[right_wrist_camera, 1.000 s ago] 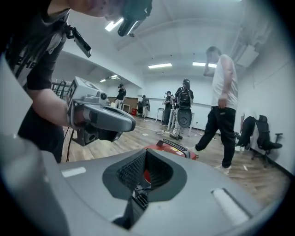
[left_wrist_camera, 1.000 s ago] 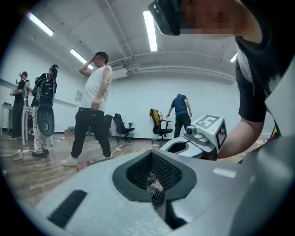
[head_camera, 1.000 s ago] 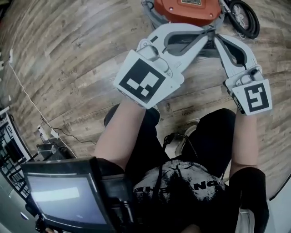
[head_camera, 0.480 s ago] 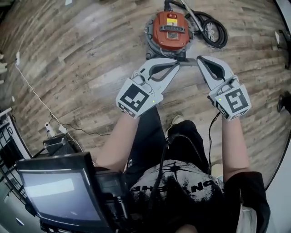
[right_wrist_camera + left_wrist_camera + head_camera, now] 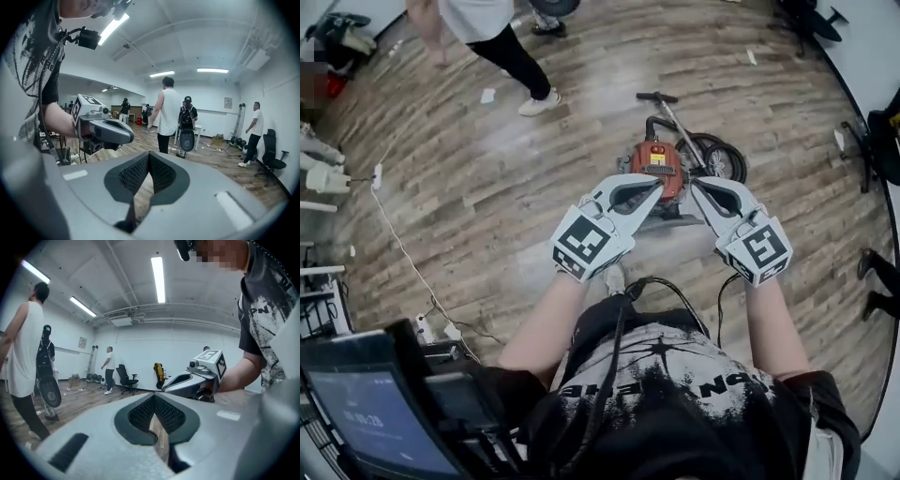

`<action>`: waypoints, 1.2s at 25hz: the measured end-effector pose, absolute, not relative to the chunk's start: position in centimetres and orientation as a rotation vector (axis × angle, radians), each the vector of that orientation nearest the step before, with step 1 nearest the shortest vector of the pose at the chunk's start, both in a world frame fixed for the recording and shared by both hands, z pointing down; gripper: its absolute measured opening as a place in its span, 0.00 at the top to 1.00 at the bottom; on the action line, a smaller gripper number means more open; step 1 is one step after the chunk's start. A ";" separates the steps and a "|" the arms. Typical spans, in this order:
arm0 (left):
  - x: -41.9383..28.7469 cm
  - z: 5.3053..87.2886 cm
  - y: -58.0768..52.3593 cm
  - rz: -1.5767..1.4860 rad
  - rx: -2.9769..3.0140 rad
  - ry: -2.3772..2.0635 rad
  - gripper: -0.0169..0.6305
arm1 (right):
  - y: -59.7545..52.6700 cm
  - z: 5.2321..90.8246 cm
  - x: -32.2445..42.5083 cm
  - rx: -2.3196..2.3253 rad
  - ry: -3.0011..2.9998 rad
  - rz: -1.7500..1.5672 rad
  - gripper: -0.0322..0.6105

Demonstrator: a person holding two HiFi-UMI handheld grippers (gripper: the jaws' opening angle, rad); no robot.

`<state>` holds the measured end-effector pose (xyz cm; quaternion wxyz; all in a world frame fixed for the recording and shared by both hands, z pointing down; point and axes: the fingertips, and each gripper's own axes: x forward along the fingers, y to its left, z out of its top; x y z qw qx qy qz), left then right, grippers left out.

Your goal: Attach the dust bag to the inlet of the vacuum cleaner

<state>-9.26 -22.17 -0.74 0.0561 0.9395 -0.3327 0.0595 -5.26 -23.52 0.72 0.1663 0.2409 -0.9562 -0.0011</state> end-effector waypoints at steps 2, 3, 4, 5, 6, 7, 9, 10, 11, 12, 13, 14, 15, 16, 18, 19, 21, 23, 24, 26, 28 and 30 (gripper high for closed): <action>-10.1 -2.6 -22.4 0.186 2.886 -1.012 0.97 | -23.7 -0.8 -5.7 0.711 -2.732 -0.026 0.94; -10.5 -3.2 -22.6 0.188 2.899 -1.016 0.97 | -23.9 -1.5 -6.0 0.722 -2.737 -0.041 0.94; -10.9 -3.7 -22.8 0.192 2.910 -1.023 0.97 | -24.1 -2.1 -6.2 0.731 -2.744 -0.057 0.94; -11.2 -4.2 -23.0 0.198 2.918 -1.031 0.97 | -24.4 -2.7 -6.5 0.739 -2.755 -0.072 0.94; -11.4 -4.5 -23.2 0.202 2.925 -1.039 0.97 | -24.6 -3.3 -6.7 0.743 -2.767 -0.084 0.94; -11.5 -4.9 -23.3 0.204 2.931 -1.045 0.97 | -24.7 -3.8 -6.8 0.744 -2.778 -0.092 0.94; -11.4 -5.4 -23.3 0.206 2.936 -1.056 0.97 | -24.9 -4.7 -6.7 0.742 -2.801 -0.103 0.94; -11.2 -5.7 -23.4 0.204 2.935 -1.067 0.97 | -25.0 -5.1 -6.4 0.739 -2.812 -0.109 0.94; -10.9 -6.0 -23.6 0.200 2.933 -1.085 0.97 | -25.1 -5.5 -6.0 0.733 -2.822 -0.116 0.94; -10.5 -6.3 -23.9 0.195 2.930 -1.108 0.97 | -25.3 -5.9 -5.5 0.723 -2.831 -0.126 0.94; -10.0 -6.5 -24.2 0.191 2.927 -1.133 0.97 | -25.6 -6.2 -4.9 0.711 -2.839 -0.136 0.94; -9.5 -6.7 -24.5 0.189 2.923 -1.154 0.97 | -25.8 -6.5 -4.3 0.697 -2.845 -0.144 0.94; -9.0 -6.8 -24.6 0.187 2.916 -1.167 0.97 | -25.9 -6.7 -3.8 0.683 -2.850 -0.147 0.94; -8.3 -6.7 -24.6 0.183 2.907 -1.173 0.97 | -25.8 -6.7 -3.2 0.669 -2.853 -0.146 0.94; -6.9 -6.6 -24.6 0.171 2.893 -1.178 0.97 | -25.6 -6.6 -2.0 0.644 -2.855 -0.146 0.94; -6.1 -6.5 -24.7 0.165 2.890 -1.181 0.97 | -25.7 -6.5 -1.3 0.632 -2.856 -0.151 0.94; -4.4 -6.4 -24.8 0.167 2.894 -1.177 0.97 | -25.9 -6.1 0.0 0.621 -2.862 -0.148 0.94; -2.6 -6.1 -24.6 0.179 2.905 -1.167 0.97 | -26.0 -5.5 1.7 0.623 -2.865 -0.129 0.94; -1.8 -6.0 -24.6 0.180 2.908 -1.165 0.97 | -26.1 -5.2 2.4 0.623 -2.865 -0.123 0.94; -0.7 -5.7 -24.5 0.183 2.909 -1.169 0.97 | -26.2 -5.0 3.6 0.621 -2.864 -0.126 0.94; -0.1 -5.5 -24.4 0.185 2.903 -1.173 0.97 | -26.4 -4.7 4.3 0.625 -2.857 -0.136 0.94; 0.3 -5.4 -24.4 0.185 2.900 -1.171 0.97 | -26.6 -4.5 4.7 0.641 -2.845 -0.141 0.94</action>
